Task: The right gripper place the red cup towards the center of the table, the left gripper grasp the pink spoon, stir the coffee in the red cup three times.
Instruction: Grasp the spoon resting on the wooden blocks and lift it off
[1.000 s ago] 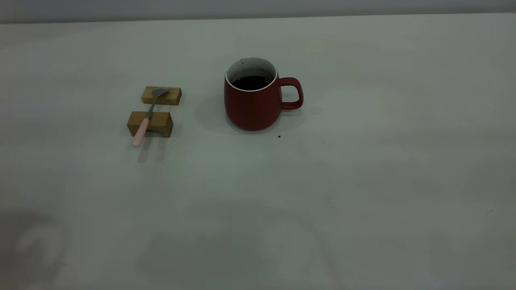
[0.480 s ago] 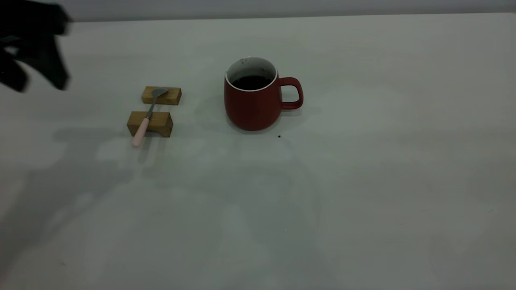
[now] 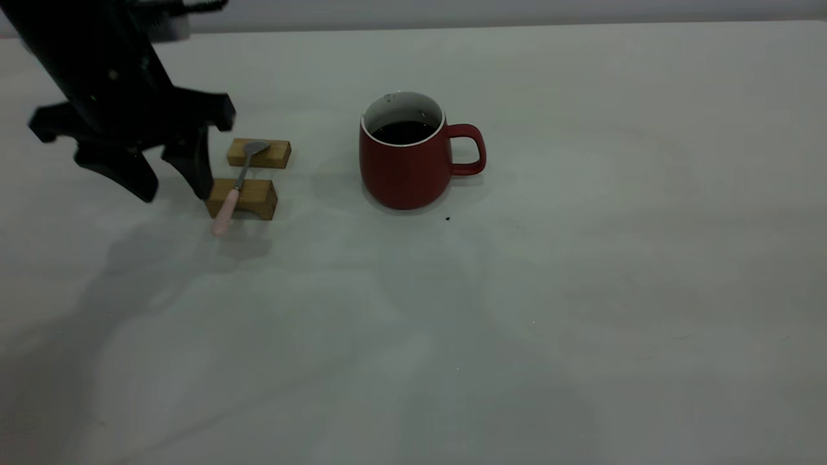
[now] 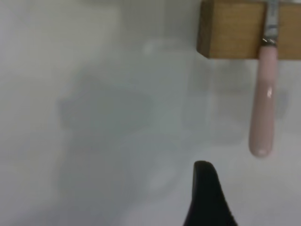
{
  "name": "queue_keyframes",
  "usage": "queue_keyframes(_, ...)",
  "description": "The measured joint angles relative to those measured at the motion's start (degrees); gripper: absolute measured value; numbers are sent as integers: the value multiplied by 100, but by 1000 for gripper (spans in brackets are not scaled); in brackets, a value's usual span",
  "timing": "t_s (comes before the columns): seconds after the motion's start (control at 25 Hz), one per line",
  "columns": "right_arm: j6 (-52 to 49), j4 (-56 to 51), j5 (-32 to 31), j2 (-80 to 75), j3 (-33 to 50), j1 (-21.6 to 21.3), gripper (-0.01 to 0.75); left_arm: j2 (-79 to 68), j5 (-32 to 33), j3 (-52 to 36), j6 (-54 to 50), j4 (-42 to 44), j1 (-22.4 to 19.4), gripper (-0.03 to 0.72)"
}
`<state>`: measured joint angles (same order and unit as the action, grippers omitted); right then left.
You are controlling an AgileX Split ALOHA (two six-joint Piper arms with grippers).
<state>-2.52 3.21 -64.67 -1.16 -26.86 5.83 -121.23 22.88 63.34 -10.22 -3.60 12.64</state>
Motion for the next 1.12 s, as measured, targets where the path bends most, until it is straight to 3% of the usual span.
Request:
queue_keyframes(0.76, 0, 4, 0, 0, 0, 0, 585, -1197, -125, 782, -83, -17, 166, 532)
queue_keyframes(0.96, 0, 4, 0, 0, 0, 0, 585, -1216, -199, 789, -213, -17, 166, 404)
queue_keyframes(1.12, 0, 4, 0, 0, 0, 0, 585, -1216, -203, 794, -231, -17, 166, 202)
